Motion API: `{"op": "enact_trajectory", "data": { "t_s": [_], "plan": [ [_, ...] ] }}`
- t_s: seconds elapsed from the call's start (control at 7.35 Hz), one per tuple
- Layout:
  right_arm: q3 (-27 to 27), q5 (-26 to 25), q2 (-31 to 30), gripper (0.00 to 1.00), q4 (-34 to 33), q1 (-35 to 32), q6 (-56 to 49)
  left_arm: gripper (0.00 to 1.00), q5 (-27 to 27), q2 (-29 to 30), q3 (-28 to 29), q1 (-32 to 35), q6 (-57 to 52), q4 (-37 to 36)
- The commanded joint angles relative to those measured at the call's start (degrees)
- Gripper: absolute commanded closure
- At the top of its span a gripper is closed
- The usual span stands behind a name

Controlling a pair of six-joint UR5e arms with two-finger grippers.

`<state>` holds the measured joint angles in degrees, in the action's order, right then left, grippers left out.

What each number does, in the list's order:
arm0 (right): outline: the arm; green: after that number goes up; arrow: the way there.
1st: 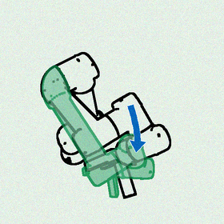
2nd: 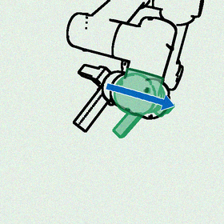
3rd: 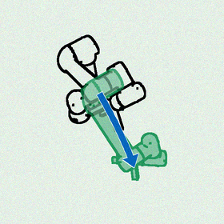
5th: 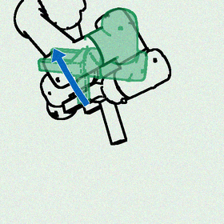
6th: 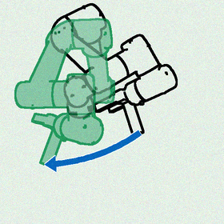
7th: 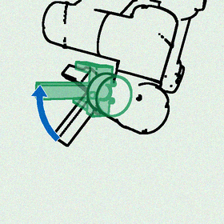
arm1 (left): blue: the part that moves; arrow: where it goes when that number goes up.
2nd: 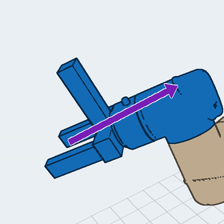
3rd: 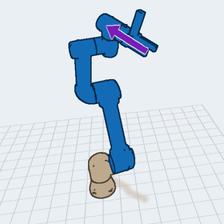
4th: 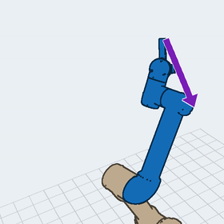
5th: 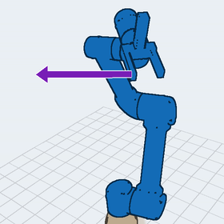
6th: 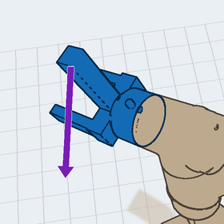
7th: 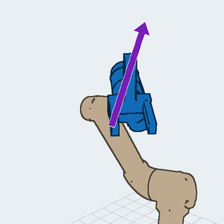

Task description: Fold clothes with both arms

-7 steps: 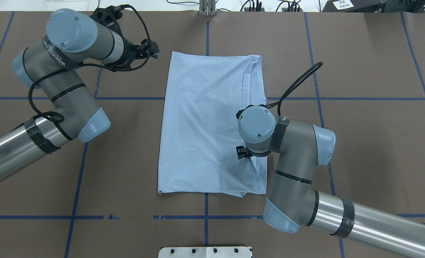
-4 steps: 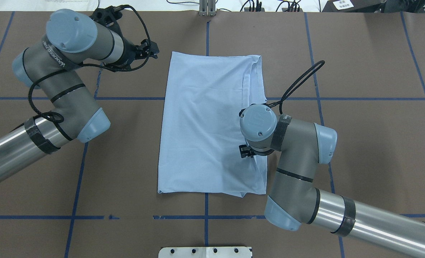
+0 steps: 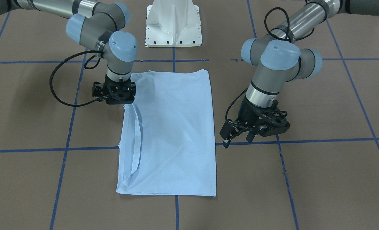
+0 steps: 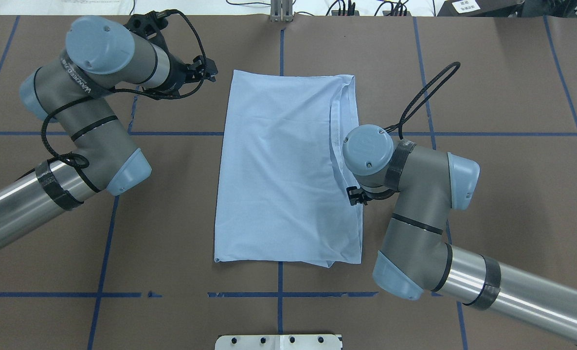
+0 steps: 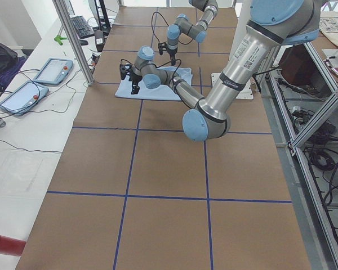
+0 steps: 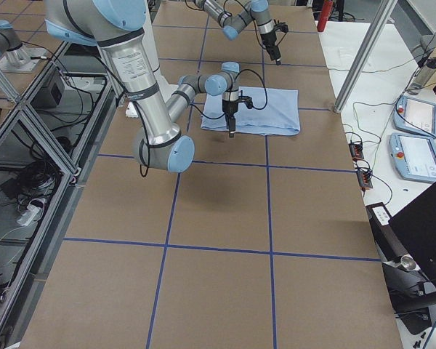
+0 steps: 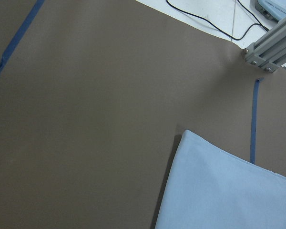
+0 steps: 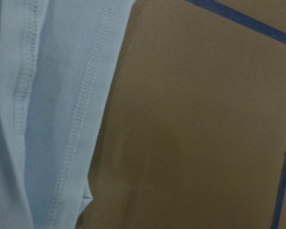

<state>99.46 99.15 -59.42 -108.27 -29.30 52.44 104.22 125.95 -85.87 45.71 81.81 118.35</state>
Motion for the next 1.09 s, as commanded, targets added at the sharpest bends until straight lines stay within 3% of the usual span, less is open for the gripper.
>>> {"op": "enact_trajectory", "data": {
  "t_s": [0.0,0.27,0.68,0.95],
  "plan": [
    [1.26,0.16,-0.26,0.00,-0.45,-1.80,-0.67,0.00,0.02,0.00,-0.08,-0.09,-0.07,-0.05],
    [-0.30,0.69,3.85,0.00,0.07,-3.21,-2.60,0.00,0.02,0.00,-0.17,-0.09,-0.42,-0.05],
    [-13.81,0.61,12.74,0.00,7.44,-3.83,-2.61,0.00,0.02,-0.09,-0.26,-0.09,-0.51,0.04],
    [-15.96,0.43,13.02,0.00,7.99,-3.83,-2.61,0.00,0.11,-0.09,-0.26,-0.09,-0.42,0.04]
  ]
}}
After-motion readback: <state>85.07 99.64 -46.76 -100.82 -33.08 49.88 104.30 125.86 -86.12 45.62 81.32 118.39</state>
